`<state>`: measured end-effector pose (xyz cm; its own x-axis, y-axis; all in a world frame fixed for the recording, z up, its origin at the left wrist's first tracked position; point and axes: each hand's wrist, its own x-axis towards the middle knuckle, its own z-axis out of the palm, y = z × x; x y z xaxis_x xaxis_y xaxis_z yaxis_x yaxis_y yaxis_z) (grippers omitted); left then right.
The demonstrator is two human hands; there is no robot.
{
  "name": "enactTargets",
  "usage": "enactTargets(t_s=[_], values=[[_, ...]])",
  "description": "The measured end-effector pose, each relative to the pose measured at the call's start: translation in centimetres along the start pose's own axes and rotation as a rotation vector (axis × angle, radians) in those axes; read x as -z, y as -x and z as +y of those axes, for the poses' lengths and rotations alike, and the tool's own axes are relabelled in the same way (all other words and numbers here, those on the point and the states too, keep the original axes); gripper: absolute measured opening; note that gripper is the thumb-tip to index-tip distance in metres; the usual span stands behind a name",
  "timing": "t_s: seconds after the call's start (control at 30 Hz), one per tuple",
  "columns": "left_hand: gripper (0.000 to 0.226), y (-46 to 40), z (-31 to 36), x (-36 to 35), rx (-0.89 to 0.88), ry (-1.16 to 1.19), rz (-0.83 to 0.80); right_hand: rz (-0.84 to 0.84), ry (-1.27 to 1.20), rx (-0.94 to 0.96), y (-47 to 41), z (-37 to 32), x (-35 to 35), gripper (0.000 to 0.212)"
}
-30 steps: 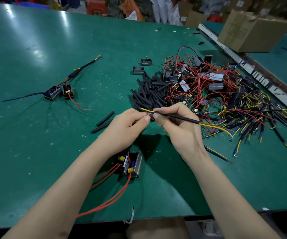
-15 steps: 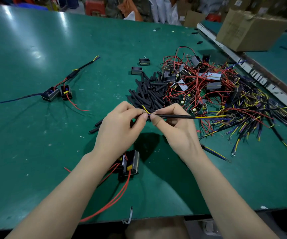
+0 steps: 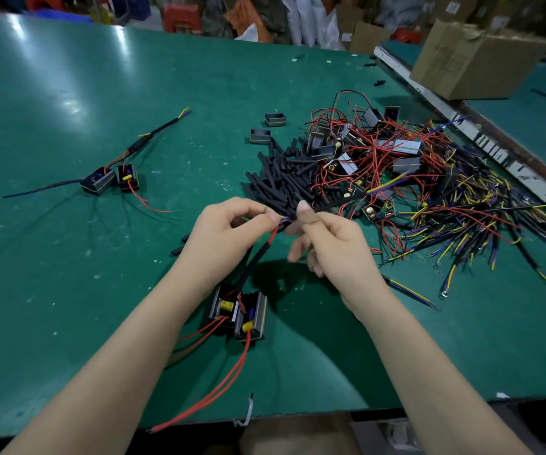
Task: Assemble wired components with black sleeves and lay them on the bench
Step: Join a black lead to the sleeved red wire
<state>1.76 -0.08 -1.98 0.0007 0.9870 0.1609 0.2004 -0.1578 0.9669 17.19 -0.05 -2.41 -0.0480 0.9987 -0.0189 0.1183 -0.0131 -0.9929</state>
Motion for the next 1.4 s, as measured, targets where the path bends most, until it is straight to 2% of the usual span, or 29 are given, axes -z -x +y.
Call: enactTargets(t_s=[0.1,0.2,0.3,0.37,0.47,0.5,0.67,0.73,0.8,0.87,0.93,1.0,1.07,1.13,1.23,1.3,1.4], values=[[0.012,0.1,0.3,-0.1,0.010,0.044,-0.057,0.044,-0.050,0.070,0.0,0.0,0.1,0.025],[0.010,0.2,0.5,-0.1,0.026,0.085,-0.068,-0.029,-0.090,0.109,0.1,0.1,0.2,0.018],[0.014,0.0,0.4,0.1,0.062,0.113,-0.044,-0.076,0.023,0.204,0.2,0.3,0.3,0.014],[0.015,0.0,0.0,0.0,0.026,-0.019,-0.005,-0.035,0.243,0.290,0.3,0.5,0.4,0.014],[0.011,0.3,-0.5,-0.3,-0.233,-0.467,0.080,-0.007,0.535,0.379,0.2,0.9,0.4,0.010],[0.009,0.4,-0.5,-0.4,-0.296,-0.536,0.082,-0.017,0.595,0.373,0.2,0.9,0.4,0.009],[0.009,0.3,-0.5,-0.3,-0.287,-0.519,0.068,-0.093,0.617,0.391,0.1,0.4,0.6,0.008],[0.011,0.2,-0.4,-0.3,-0.265,-0.487,0.071,-0.036,0.603,0.380,0.1,0.4,0.7,0.018],[0.011,0.1,-0.3,-0.2,-0.250,-0.454,0.086,0.021,0.648,0.343,0.4,0.5,0.7,0.045],[0.010,0.0,-0.5,-0.1,-0.253,-0.453,0.101,-0.010,0.664,0.358,0.8,0.6,0.4,0.061],[0.010,0.0,-0.7,-0.1,-0.268,-0.494,0.091,0.003,0.618,0.518,1.2,0.6,-0.2,0.054],[0.011,0.0,-0.8,-0.3,-0.300,-0.529,0.071,0.166,0.642,0.747,1.1,0.6,-0.3,0.034],[0.011,0.1,-0.8,-0.3,-0.343,-0.520,0.048,0.314,0.713,0.831,0.5,0.5,0.1,0.018],[0.009,0.2,-0.7,-0.3,-0.376,-0.495,0.035,0.267,0.766,0.722,0.1,0.7,0.6,0.017],[0.009,0.2,-0.8,-0.3,-0.384,-0.473,0.047,0.021,0.653,0.568,0.0,1.2,1.0,0.016],[0.009,0.2,-0.9,-0.3,-0.366,-0.452,0.066,0.016,0.593,0.591,0.1,1.2,0.7,0.014],[0.011,0.2,-1.0,-0.4,-0.281,-0.399,0.059,0.108,0.532,0.597,0.0,1.1,0.4,0.011]])
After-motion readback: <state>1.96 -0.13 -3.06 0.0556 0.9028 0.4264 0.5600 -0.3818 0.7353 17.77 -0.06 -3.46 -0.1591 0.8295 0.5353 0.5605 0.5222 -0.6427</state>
